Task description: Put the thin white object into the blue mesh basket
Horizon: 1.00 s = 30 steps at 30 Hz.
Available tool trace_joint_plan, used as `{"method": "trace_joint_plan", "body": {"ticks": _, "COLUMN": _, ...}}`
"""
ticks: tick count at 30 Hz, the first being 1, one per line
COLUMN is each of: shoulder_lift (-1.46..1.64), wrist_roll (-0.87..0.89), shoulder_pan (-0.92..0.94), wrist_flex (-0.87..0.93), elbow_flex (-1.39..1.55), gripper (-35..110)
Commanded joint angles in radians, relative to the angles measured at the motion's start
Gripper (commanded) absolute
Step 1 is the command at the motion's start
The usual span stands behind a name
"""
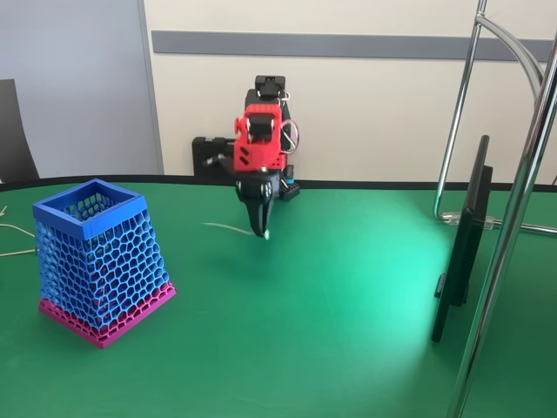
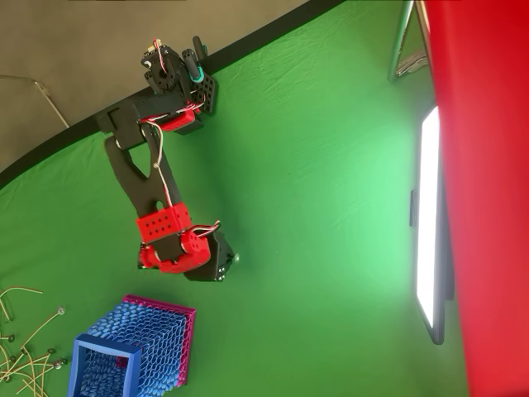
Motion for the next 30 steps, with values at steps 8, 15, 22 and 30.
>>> {"method": "trace_joint_plan", "body": {"ticks": 8, "shoulder_lift": 0.195, "wrist_roll": -0.115, "shoulder_pan": 0.058, "wrist_flex": -0.058, "elbow_flex": -0.19, "gripper": 2}}
{"method": "trace_joint_plan", "body": {"ticks": 15, "shoulder_lift": 0.23, "wrist_roll": -0.143, "shoulder_pan": 0.103, "wrist_flex": -0.227, "elbow_flex": -0.245, "gripper": 3}}
{"method": "trace_joint_plan", "body": {"ticks": 22, "shoulder_lift": 0.193, "wrist_roll": -0.178, "shoulder_pan": 0.161, "wrist_flex": -0.377, "elbow_flex": -0.296, "gripper": 3}}
{"method": "trace_joint_plan", "body": {"ticks": 30, "shoulder_lift": 0.067, "wrist_roll": -0.19, "shoulder_pan": 0.23, "wrist_flex": -0.474, "elbow_flex": -0.408, "gripper": 3}}
